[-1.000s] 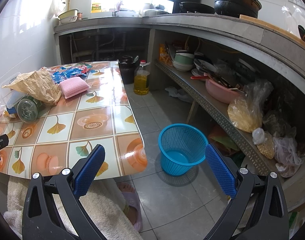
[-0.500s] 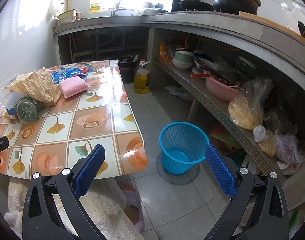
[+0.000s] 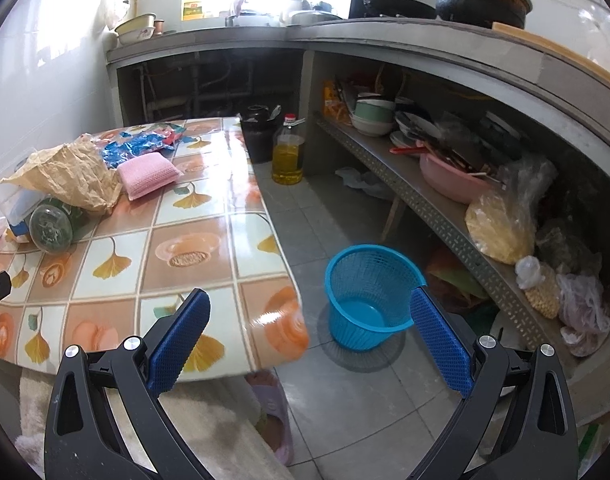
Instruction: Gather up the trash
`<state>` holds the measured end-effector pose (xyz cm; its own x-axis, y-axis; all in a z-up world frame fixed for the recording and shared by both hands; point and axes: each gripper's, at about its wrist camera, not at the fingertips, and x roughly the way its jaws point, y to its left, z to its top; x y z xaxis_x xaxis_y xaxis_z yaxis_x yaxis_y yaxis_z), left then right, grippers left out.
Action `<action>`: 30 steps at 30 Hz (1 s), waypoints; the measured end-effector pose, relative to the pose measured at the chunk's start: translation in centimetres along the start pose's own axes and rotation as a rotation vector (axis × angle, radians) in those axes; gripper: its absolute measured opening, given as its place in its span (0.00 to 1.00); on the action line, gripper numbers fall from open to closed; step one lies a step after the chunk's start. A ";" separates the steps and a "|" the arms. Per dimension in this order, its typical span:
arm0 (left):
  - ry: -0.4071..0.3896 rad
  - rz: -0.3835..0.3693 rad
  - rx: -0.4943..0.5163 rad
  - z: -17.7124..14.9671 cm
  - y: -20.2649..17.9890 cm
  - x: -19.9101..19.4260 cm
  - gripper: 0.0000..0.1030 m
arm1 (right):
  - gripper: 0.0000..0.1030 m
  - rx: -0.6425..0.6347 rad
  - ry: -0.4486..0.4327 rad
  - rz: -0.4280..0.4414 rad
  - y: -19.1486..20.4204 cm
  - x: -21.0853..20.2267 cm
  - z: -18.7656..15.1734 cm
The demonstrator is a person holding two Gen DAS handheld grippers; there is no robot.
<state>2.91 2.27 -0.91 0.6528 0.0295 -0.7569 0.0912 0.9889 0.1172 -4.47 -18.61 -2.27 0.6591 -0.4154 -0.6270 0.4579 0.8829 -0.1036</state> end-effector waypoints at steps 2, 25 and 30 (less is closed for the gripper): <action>-0.008 0.005 0.000 0.4 0.3 0.2 0.95 | 0.93 -0.002 0.009 0.026 0.4 0.7 1.1; -0.263 -0.304 0.118 10.2 4.3 0.3 0.95 | 0.93 -0.068 0.057 0.380 9.1 7.1 11.2; -0.145 -0.295 0.156 13.5 3.5 4.2 0.95 | 0.93 -0.086 0.059 0.400 9.8 8.6 12.5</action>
<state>16.10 3.86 4.98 0.6805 -0.2856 -0.6748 0.3974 0.9175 0.0125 13.14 -16.21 1.00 0.7382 -0.0250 -0.6741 0.1197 0.9883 0.0945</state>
